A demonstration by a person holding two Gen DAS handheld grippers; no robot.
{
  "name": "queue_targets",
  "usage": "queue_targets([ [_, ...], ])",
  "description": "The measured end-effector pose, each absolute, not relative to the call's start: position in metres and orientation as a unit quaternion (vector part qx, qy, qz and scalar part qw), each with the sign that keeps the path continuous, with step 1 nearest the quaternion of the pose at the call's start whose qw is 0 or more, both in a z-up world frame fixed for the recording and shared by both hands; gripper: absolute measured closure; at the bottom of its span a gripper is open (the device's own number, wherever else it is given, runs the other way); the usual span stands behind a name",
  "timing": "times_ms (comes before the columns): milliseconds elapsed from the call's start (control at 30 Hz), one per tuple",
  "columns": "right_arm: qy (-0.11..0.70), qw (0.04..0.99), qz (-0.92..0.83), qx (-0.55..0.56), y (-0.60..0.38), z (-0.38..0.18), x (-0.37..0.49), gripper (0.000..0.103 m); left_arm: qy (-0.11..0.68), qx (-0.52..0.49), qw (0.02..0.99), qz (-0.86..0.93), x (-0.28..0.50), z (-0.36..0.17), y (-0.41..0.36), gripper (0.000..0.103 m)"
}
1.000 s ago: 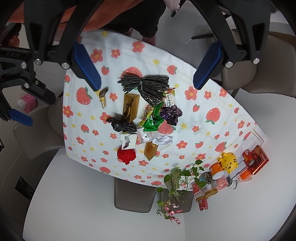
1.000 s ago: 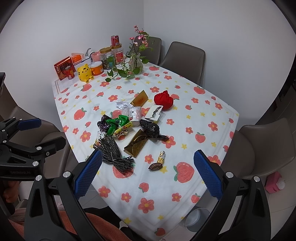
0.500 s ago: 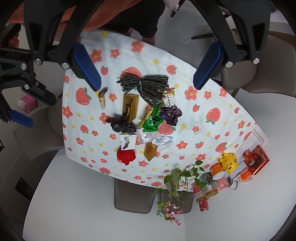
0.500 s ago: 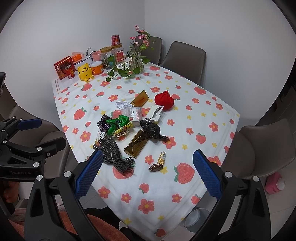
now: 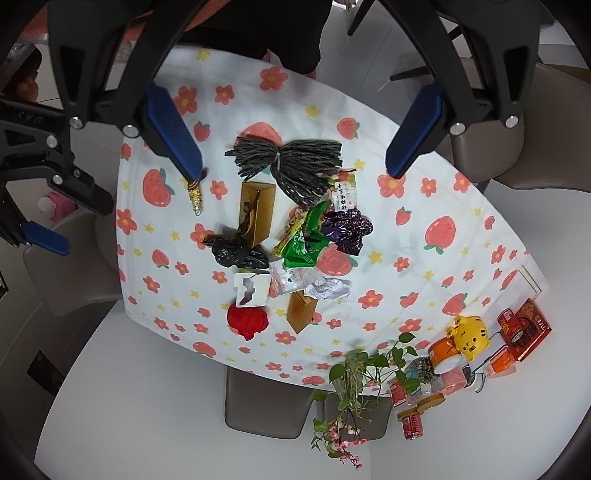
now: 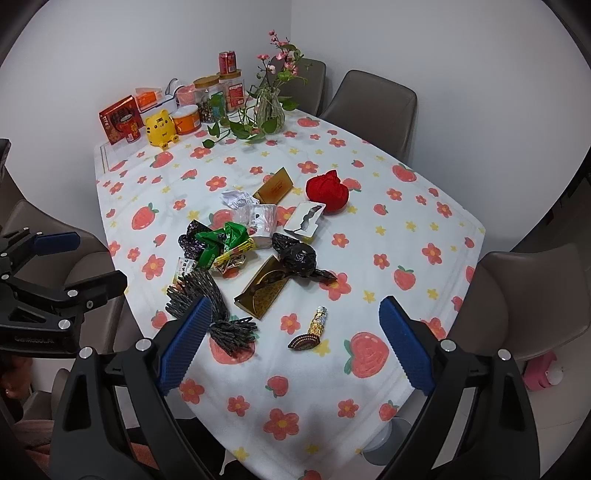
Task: Collect trash
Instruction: 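Grasp the green snack wrapper with the left tool while the right tool grasps the black plastic bag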
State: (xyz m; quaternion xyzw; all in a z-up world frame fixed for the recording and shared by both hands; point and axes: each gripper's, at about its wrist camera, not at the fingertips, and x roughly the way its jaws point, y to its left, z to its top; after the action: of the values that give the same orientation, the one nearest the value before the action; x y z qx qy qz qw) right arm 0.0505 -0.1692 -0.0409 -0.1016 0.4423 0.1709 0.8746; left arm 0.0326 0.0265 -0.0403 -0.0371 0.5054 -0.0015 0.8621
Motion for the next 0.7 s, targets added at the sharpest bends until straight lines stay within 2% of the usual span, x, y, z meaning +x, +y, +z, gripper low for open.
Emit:
queue_targets([
  [167,0.453,0.869,0.17,-0.102,-0.162,-0.069,0.08,0.015,0.519,-0.037,0.854,-0.006,0.062,-0.071,0.034,0.004],
  [267,0.461,0.866,0.169,-0.094,-0.157,-0.092,0.104,0.021,0.526,-0.033,0.85,-0.006,0.081,-0.091,0.039,0.004],
  [567,0.479,0.859,0.152,-0.1,-0.145,-0.173,0.164,0.022,0.545,-0.021,0.838,-0.012,0.134,-0.162,0.043,0.004],
  [700,0.488,0.854,0.149,-0.102,-0.14,-0.204,0.181,0.031,0.551,-0.021,0.834,-0.01,0.151,-0.192,0.045,0.004],
])
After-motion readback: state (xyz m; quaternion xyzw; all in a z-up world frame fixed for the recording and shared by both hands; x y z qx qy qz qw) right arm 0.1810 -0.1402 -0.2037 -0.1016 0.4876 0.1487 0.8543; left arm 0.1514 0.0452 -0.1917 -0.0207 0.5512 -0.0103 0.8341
